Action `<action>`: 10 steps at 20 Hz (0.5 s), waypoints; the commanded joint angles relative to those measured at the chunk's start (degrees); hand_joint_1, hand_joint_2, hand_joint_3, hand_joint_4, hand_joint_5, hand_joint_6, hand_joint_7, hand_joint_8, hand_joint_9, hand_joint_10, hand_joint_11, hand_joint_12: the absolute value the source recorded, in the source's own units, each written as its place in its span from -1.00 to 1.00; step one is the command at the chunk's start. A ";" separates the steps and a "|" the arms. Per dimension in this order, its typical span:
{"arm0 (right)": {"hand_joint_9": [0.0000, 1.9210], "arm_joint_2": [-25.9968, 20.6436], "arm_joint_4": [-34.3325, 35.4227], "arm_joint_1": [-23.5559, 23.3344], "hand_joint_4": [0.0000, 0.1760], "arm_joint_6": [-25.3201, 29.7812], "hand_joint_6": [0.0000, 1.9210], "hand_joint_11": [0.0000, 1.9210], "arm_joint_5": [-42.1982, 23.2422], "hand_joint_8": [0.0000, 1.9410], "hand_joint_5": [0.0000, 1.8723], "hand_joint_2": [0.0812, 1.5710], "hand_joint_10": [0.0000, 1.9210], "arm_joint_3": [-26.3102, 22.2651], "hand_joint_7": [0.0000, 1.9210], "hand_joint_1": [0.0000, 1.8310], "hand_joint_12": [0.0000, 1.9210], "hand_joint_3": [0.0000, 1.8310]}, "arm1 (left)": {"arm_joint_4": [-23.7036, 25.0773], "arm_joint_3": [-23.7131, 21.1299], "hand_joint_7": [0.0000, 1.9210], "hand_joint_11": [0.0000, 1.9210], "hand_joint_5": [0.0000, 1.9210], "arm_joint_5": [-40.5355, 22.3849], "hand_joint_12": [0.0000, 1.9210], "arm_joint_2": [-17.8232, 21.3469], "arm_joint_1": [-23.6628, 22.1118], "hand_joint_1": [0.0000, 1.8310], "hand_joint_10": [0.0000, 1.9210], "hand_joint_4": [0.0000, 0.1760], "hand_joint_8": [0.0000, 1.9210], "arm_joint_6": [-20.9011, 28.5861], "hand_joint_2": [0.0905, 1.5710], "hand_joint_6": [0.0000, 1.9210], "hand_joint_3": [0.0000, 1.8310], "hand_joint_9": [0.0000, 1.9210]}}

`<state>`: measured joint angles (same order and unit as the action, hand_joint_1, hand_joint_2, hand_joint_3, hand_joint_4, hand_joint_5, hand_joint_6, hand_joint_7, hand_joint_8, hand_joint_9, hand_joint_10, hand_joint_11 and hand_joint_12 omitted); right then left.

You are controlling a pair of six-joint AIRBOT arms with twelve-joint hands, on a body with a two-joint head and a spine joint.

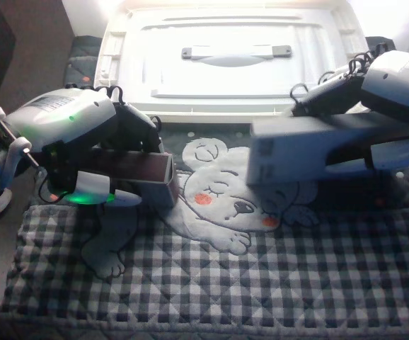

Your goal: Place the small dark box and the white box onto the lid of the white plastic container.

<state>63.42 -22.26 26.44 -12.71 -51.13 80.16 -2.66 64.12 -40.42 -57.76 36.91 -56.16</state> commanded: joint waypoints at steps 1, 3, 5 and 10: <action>-0.06 -0.52 2.50 -0.66 -1.00 0.24 0.05 -0.29 -6.32 0.05 -0.02 0.42 0.44 0.36 0.03 0.28 0.95 -1.00 | -0.17 0.09 0.28 0.08 0.23 -6.96 0.01 0.16 -0.13 0.43 -0.34 -1.00 -0.28 0.21 0.26 -0.52 -1.00 0.24; 0.09 -0.46 2.52 -0.66 -1.00 0.24 0.05 0.10 -6.31 0.37 0.01 0.41 0.75 0.51 0.05 0.27 0.98 -1.00 | -0.20 0.11 0.22 0.02 0.17 -7.20 0.05 0.07 0.10 0.41 -0.66 -1.00 -0.11 0.22 0.29 -0.42 -1.00 0.32; 0.04 -0.39 2.52 -0.66 -1.00 0.24 -0.01 0.06 -6.31 0.33 0.06 0.39 0.75 0.63 0.03 0.28 1.00 -1.00 | -0.21 0.11 0.16 0.02 0.12 -7.51 -0.03 0.07 0.08 0.52 -0.01 -1.00 -0.20 0.22 0.29 -0.44 -1.00 0.17; 0.31 -0.39 2.74 -0.66 -1.00 0.24 0.02 0.38 -7.44 0.84 0.04 0.39 0.99 0.69 0.16 0.27 1.00 -1.00 | 0.00 0.46 0.33 0.06 0.22 -8.78 -0.10 0.10 -1.20 0.42 -0.60 -1.00 -0.33 0.23 0.24 -0.49 -1.00 0.31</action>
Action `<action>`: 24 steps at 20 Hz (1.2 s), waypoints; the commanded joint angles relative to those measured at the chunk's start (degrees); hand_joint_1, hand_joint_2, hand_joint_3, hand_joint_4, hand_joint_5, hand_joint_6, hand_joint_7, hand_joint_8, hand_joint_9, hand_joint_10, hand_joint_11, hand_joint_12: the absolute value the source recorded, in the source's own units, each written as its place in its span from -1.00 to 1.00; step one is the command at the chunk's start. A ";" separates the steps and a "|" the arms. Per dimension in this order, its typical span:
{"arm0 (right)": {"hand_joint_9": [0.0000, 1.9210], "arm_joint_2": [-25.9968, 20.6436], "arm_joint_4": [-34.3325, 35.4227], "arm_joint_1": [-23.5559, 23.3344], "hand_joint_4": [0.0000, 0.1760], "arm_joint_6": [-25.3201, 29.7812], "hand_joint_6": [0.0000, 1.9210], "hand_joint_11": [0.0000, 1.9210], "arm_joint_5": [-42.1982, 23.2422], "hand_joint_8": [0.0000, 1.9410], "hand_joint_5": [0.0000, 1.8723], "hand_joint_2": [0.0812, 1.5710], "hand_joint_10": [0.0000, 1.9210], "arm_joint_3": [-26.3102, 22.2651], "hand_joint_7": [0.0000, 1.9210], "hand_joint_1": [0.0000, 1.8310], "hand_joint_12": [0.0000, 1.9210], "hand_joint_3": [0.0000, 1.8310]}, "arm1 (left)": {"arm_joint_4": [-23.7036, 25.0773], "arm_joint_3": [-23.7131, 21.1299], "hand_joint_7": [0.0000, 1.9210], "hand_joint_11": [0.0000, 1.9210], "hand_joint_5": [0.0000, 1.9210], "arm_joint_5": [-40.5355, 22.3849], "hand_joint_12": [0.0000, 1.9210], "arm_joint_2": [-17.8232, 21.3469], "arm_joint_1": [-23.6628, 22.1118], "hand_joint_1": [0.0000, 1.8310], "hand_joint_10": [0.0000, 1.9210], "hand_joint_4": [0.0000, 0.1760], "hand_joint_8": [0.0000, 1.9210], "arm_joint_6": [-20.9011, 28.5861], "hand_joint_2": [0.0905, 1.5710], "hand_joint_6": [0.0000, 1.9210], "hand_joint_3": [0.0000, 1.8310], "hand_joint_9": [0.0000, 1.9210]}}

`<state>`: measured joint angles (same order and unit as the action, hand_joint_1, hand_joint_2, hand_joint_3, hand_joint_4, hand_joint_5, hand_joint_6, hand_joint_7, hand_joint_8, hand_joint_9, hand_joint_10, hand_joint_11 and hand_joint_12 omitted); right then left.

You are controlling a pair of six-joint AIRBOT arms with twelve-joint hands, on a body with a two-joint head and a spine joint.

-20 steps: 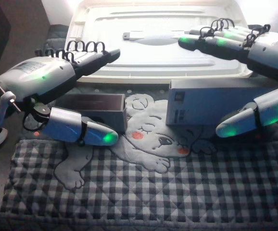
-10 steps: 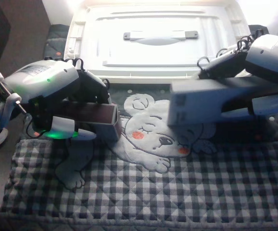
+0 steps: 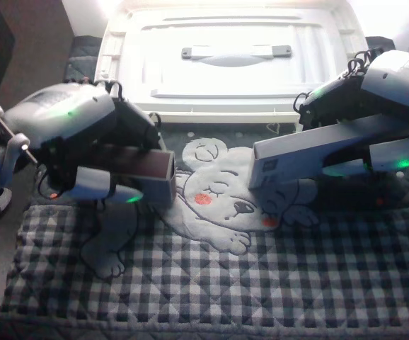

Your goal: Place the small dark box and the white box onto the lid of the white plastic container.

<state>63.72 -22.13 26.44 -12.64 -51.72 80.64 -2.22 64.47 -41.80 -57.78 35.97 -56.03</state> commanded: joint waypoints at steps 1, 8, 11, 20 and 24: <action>0.29 -0.71 2.62 -0.66 -1.00 0.18 -0.04 0.32 -7.67 0.55 0.08 0.37 0.79 0.10 0.15 0.28 0.94 -1.00 | 0.20 0.31 0.29 0.09 0.19 -7.52 -0.05 0.12 -1.19 0.42 -0.64 -1.00 -0.22 0.10 0.27 -0.50 -1.00 0.36; 0.25 -3.39 6.12 -0.68 -1.00 -4.01 -0.46 0.27 -12.14 0.36 0.33 0.25 0.71 -0.04 0.14 0.32 0.91 -1.00 | 6.93 5.67 0.15 0.13 0.11 -2.30 0.47 -3.09 -12.47 0.41 -0.14 -1.00 0.06 0.08 0.32 -0.39 -0.99 0.30; 0.28 -3.65 8.10 -2.78 -1.00 -8.98 -0.40 0.39 -13.16 0.99 0.29 0.26 1.00 0.01 0.09 0.32 1.00 -1.00 | 8.62 8.22 0.04 0.07 0.10 1.63 0.81 -5.11 -18.91 0.38 0.47 -1.00 0.29 -3.60 0.36 -0.37 -1.00 0.15; 0.02 2.79 8.22 -14.94 -1.00 -11.90 0.02 -0.08 -2.04 -0.08 -0.11 0.40 0.25 9.90 0.07 0.48 0.28 -1.00 | 4.13 21.07 0.16 0.02 -0.01 15.94 0.11 -15.06 -29.32 0.52 -0.02 -1.00 -0.27 -14.92 0.30 -0.08 -1.00 0.20; -0.32 6.31 11.81 -18.47 -1.00 -11.87 -0.47 -0.45 4.71 -0.61 -0.35 0.35 -0.40 15.28 -0.25 0.40 -0.08 -1.00 | 1.23 28.93 -0.18 -0.45 -0.28 23.17 0.07 -20.32 -31.85 0.44 -0.44 -1.00 -0.64 -14.93 0.26 -0.54 -1.00 -0.22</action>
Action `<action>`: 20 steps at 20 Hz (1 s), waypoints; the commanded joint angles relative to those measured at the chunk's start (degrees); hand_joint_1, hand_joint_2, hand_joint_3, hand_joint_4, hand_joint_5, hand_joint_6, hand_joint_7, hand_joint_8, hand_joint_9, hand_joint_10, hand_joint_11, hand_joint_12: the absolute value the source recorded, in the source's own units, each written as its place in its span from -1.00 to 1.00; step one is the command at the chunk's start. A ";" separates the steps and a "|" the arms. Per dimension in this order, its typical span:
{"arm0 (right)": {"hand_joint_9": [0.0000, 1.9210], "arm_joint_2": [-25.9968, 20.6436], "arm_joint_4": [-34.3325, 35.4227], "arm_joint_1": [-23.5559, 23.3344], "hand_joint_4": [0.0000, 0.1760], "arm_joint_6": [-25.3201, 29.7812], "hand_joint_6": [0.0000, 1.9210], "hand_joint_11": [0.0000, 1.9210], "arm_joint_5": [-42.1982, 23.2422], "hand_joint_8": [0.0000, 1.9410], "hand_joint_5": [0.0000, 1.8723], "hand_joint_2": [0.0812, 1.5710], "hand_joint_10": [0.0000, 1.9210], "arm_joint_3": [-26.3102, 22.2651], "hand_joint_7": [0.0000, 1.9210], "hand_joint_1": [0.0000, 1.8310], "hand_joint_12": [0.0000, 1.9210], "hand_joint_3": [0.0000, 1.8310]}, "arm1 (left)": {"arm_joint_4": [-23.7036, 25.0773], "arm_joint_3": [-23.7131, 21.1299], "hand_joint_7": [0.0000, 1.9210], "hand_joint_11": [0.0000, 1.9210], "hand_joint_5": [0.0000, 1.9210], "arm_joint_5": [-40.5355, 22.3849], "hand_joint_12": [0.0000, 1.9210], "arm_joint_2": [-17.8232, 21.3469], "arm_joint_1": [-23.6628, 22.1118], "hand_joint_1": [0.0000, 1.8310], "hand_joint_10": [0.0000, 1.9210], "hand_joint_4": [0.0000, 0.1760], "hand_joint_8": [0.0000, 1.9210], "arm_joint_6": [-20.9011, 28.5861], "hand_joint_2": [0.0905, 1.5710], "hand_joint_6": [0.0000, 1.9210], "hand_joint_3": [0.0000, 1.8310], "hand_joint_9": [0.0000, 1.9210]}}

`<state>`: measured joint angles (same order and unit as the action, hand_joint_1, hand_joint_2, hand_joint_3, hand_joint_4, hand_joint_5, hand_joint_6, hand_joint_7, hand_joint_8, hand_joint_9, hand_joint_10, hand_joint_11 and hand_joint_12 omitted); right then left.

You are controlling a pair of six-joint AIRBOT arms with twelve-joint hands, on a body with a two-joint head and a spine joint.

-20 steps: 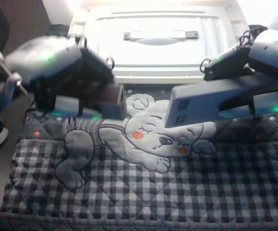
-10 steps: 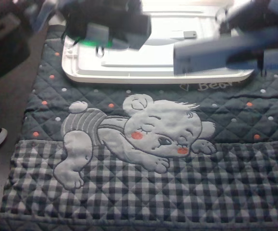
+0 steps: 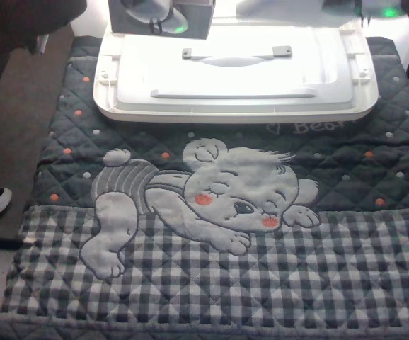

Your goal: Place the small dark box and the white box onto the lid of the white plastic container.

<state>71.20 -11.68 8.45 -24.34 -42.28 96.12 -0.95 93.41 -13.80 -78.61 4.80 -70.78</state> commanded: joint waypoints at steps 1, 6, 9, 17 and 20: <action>-0.66 -0.37 1.49 -0.48 -0.48 -0.17 -0.86 -0.79 -3.54 -0.91 -0.68 0.22 -0.82 0.73 -0.60 0.28 -0.22 -1.00 | -0.61 1.06 -0.56 -0.83 -0.53 -3.47 -0.18 -0.01 -0.80 0.30 -0.84 -0.86 -0.93 -0.17 0.19 -0.87 -1.00 -0.61; -1.00 0.01 1.06 -0.47 1.00 -0.17 -1.00 -1.00 -2.10 -1.00 -1.00 0.02 -1.00 0.94 -1.00 0.05 -0.68 -1.00 | -3.64 3.60 -0.99 -1.00 -0.90 -1.72 -0.72 -1.56 0.98 0.10 -1.00 0.81 -1.00 -0.16 -0.01 -1.00 -1.00 -0.96; -1.00 -0.75 0.91 -0.47 1.00 0.17 -1.00 -1.00 -2.10 -1.00 -1.00 -0.01 -1.00 0.40 -1.00 0.00 -0.75 -1.00 | -3.64 2.99 -1.00 -1.00 -0.99 -2.14 -0.82 -1.58 2.24 0.09 -1.00 1.00 -1.00 -0.17 -0.02 -1.00 -1.00 -0.99; -0.94 -7.89 -2.04 2.80 1.00 0.33 -1.00 -0.99 -9.87 -1.00 -1.00 -0.15 -0.99 -9.05 -1.00 -0.31 -0.41 -1.00 | -0.64 -11.40 -1.00 -0.95 -0.99 -15.07 -0.98 7.61 4.85 -0.12 -1.00 1.00 -1.00 -0.14 0.05 -1.00 -0.99 -1.00; -0.95 -8.70 -0.11 7.91 0.96 1.16 -1.00 -1.00 -17.70 -1.00 -1.00 -0.14 -0.99 -11.38 -1.00 -0.25 -0.55 -1.00 | 2.41 -18.20 -1.00 -0.86 -1.00 -22.82 -0.95 11.80 7.05 0.07 -1.00 1.00 -1.00 0.07 -0.12 -1.00 -1.00 -0.95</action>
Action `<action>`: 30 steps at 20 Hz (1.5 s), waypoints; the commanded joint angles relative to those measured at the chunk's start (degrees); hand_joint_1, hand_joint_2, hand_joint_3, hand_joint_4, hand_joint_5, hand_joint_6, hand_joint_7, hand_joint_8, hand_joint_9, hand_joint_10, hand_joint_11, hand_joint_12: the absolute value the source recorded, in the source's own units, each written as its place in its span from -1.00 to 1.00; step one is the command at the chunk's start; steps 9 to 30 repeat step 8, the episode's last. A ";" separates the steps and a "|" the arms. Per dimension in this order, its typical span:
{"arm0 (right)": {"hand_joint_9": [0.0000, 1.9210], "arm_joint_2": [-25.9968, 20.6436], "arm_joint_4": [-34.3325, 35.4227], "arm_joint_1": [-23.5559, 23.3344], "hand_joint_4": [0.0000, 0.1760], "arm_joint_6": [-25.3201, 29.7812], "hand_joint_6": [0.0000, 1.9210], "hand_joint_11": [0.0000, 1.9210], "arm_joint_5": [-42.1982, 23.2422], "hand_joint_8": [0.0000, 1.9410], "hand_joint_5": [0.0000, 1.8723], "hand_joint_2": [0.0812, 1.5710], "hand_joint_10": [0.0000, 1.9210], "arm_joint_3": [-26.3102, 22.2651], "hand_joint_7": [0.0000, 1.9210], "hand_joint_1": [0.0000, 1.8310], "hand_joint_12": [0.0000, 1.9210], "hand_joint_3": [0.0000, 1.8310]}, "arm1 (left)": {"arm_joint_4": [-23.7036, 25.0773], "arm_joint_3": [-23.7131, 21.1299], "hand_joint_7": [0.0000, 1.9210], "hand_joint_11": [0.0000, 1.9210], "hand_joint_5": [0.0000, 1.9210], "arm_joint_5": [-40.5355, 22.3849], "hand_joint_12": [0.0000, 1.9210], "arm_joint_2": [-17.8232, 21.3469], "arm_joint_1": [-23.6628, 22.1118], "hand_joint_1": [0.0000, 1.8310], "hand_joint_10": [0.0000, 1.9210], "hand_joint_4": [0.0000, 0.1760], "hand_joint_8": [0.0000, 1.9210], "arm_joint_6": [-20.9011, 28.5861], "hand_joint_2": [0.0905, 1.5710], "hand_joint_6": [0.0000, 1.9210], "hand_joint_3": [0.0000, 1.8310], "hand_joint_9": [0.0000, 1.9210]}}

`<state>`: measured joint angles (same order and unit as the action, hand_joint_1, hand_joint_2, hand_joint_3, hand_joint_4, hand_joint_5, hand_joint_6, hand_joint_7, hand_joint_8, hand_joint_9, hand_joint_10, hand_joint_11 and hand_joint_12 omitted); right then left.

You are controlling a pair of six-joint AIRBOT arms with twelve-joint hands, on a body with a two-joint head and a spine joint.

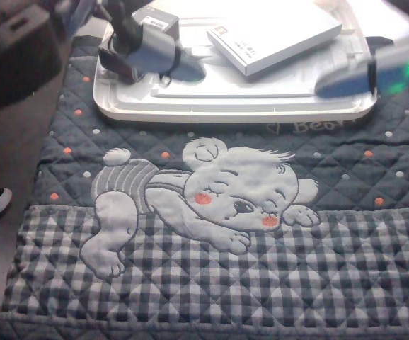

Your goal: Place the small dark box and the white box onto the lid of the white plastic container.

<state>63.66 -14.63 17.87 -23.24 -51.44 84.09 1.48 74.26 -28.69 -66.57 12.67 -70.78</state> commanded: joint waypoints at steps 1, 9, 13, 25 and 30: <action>-0.99 -1.29 3.07 -0.05 0.99 0.74 -1.00 -1.00 -11.29 -1.00 -1.00 -0.15 -1.00 -0.12 -1.00 -0.19 -0.67 -1.00 | 0.83 -1.03 -1.00 -0.79 -1.00 -11.01 -0.92 1.05 0.15 0.09 -0.99 1.00 -1.00 0.54 -0.15 -1.00 -1.00 -0.92; -0.96 -1.94 6.06 9.58 0.48 1.60 -1.00 -1.00 -22.93 -1.00 -0.96 0.00 -1.00 -3.99 -0.95 -0.33 -0.89 -1.00 | 5.03 -5.73 -0.95 -0.70 -1.00 -28.55 -0.89 5.06 8.26 -0.20 -0.98 0.86 -0.98 13.95 -0.02 -1.00 -1.00 -0.88; -0.96 -1.94 6.06 9.58 0.48 1.60 -1.00 -1.00 -22.93 -1.00 -0.96 0.00 -1.00 -3.99 -0.95 -0.33 -0.89 -1.00 | 5.03 -5.73 -0.95 -0.70 -1.00 -28.55 -0.89 5.06 8.26 -0.20 -0.98 0.86 -0.98 13.95 -0.02 -1.00 -1.00 -0.88; -0.96 -1.94 6.06 9.58 0.48 1.60 -1.00 -1.00 -22.93 -1.00 -0.96 0.00 -1.00 -3.99 -0.95 -0.33 -0.89 -1.00 | 5.03 -5.73 -0.95 -0.70 -1.00 -28.55 -0.89 5.06 8.26 -0.20 -0.98 0.86 -0.98 13.95 -0.02 -1.00 -1.00 -0.88; -0.96 -1.94 6.06 9.58 0.48 1.60 -1.00 -1.00 -22.93 -1.00 -0.96 0.00 -1.00 -3.99 -0.95 -0.33 -0.89 -1.00 | 5.03 -5.73 -0.95 -0.70 -1.00 -28.55 -0.89 5.06 8.26 -0.20 -0.98 0.86 -0.98 13.95 -0.02 -1.00 -1.00 -0.88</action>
